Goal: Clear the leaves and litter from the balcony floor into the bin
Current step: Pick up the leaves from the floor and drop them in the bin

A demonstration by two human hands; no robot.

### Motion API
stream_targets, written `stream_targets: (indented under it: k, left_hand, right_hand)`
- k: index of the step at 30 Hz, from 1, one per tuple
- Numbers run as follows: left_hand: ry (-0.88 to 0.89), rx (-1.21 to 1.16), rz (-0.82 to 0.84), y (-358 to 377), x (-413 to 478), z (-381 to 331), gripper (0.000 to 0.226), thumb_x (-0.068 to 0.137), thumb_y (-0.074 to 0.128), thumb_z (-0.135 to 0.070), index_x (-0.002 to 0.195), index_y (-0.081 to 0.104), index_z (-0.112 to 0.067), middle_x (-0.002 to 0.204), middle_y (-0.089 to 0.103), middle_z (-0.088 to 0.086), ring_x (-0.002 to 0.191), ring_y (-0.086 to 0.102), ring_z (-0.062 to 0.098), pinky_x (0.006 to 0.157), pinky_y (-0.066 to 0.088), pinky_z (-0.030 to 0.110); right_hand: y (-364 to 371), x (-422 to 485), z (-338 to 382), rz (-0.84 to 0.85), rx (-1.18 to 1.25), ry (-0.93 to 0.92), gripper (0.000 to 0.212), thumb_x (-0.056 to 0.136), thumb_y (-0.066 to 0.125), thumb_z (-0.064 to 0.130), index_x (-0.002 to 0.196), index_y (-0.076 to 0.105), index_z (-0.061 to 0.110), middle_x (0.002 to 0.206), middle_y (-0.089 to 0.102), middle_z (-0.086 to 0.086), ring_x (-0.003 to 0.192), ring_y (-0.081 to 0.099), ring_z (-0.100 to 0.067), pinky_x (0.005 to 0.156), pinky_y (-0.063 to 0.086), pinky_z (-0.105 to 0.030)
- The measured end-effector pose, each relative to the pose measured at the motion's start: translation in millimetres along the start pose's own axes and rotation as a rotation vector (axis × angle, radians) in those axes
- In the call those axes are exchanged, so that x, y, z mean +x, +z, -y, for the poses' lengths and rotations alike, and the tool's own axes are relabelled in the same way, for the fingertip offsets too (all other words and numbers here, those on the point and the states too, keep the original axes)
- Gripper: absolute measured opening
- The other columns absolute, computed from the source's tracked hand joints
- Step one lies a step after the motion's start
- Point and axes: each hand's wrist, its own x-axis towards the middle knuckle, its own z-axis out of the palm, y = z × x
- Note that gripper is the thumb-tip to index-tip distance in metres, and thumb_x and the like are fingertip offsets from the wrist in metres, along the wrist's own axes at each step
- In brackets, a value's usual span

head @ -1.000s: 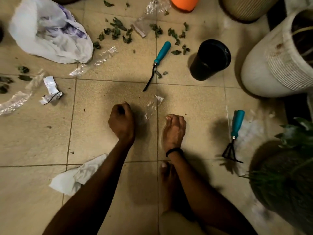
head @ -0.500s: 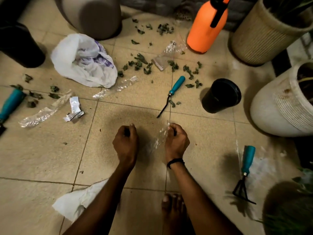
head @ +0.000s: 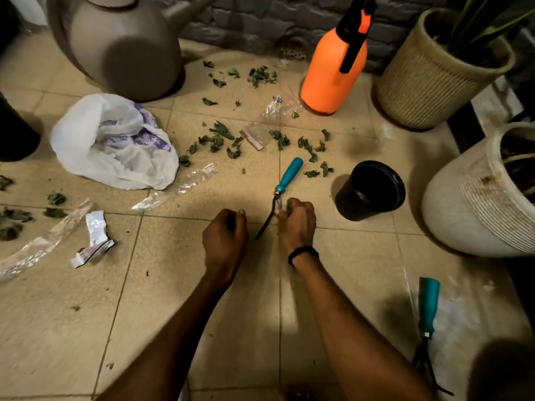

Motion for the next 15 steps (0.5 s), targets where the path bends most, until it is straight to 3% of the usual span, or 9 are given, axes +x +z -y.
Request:
stream_targets:
  k: [4,8,11,15]
  left_hand:
    - [0.085,0.068,0.067,13.0,16.6,-12.3,0.023,0.102,0.055,-0.031,0.083,0.062,-0.021,0.068,0.058,-0.012,0.061,0.055,0.000,0.055,0.039,0.016]
    - [0.170,0.159,0.115,24.6,29.9,-14.5,0.023,0.102,0.055,-0.030,0.086,0.064,-0.015,0.071,0.061,-0.003,0.060,0.055,0.007,0.055,0.044,0.028]
    - [0.261,0.276,0.253,32.7,37.7,-14.1,0.019,0.102,0.055,-0.025,0.111,0.067,-0.014,0.096,0.065,0.004,0.073,0.052,0.008,0.060,0.038,0.019]
    - [0.398,0.437,0.449,42.7,44.8,-10.6,0.047,0.099,0.057,-0.022,0.146,0.049,-0.024,0.122,0.048,0.012,0.102,0.049,0.022,0.076,0.036,0.026]
  right_hand:
    - [-1.3,-6.0,-3.0,-0.001,-0.020,-0.003,0.014,0.093,0.066,0.015,0.105,0.071,0.014,0.103,0.068,-0.005,0.099,0.063,-0.018,0.077,0.048,-0.023]
    - [-12.9,-19.8,-5.0,0.014,0.089,0.033,0.011,0.090,0.067,0.013,0.094,0.078,0.016,0.091,0.075,0.001,0.090,0.067,-0.013,0.076,0.044,-0.018]
    - [-25.0,-19.0,-13.2,0.007,0.208,0.090,0.011,0.088,0.069,0.014,0.089,0.079,0.017,0.087,0.076,0.002,0.087,0.068,-0.013,0.079,0.051,-0.022]
    - [-37.9,-1.8,-23.7,-0.037,0.283,0.175,0.013,0.089,0.066,0.013,0.089,0.078,0.017,0.088,0.075,0.003,0.089,0.067,-0.012,0.079,0.040,-0.016]
